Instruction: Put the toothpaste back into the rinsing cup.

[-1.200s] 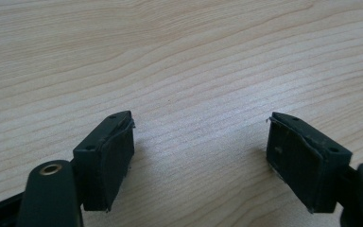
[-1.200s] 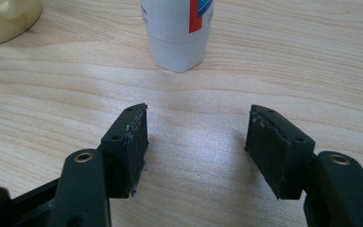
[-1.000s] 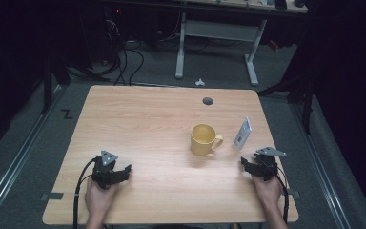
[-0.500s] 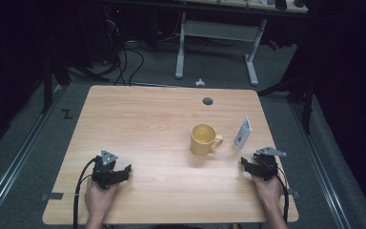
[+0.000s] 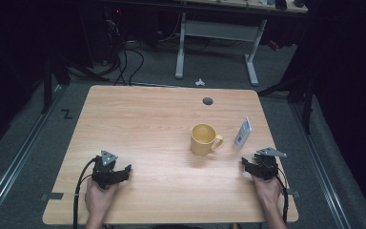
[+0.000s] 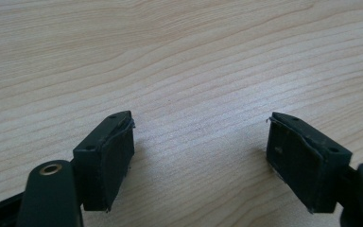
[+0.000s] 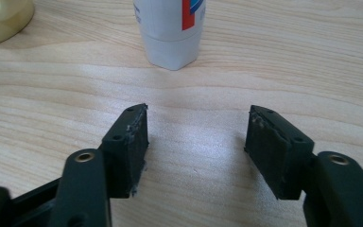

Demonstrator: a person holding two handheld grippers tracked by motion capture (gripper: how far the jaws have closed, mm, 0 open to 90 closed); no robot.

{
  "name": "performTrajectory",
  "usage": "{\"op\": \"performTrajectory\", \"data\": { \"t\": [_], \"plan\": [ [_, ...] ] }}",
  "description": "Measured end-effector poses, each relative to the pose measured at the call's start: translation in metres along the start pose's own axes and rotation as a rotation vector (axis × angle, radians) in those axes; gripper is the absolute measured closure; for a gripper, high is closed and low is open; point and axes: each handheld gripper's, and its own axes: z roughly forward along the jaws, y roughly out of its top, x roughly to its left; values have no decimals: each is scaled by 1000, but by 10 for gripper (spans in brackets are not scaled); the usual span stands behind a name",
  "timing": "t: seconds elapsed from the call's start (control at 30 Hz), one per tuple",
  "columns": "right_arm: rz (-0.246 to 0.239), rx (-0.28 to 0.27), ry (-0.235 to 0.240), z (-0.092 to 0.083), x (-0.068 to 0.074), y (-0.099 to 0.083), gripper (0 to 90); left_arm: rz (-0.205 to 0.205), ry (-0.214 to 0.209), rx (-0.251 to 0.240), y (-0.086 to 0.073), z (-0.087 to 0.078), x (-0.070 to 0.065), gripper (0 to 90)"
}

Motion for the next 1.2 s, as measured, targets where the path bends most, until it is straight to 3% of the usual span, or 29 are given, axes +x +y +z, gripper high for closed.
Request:
{"op": "performTrajectory", "data": {
  "t": [0.57,0.77,1.2],
  "plan": [
    [-8,-22,34,-14,11,-10,438,0,0,0,0,0,0,242],
    [15,-48,84,-20,15,-11,430,0,0,0,0,0,0,242],
    [-10,-56,92,-26,27,-11,426,0,0,0,0,0,0,242]
  ]
}}
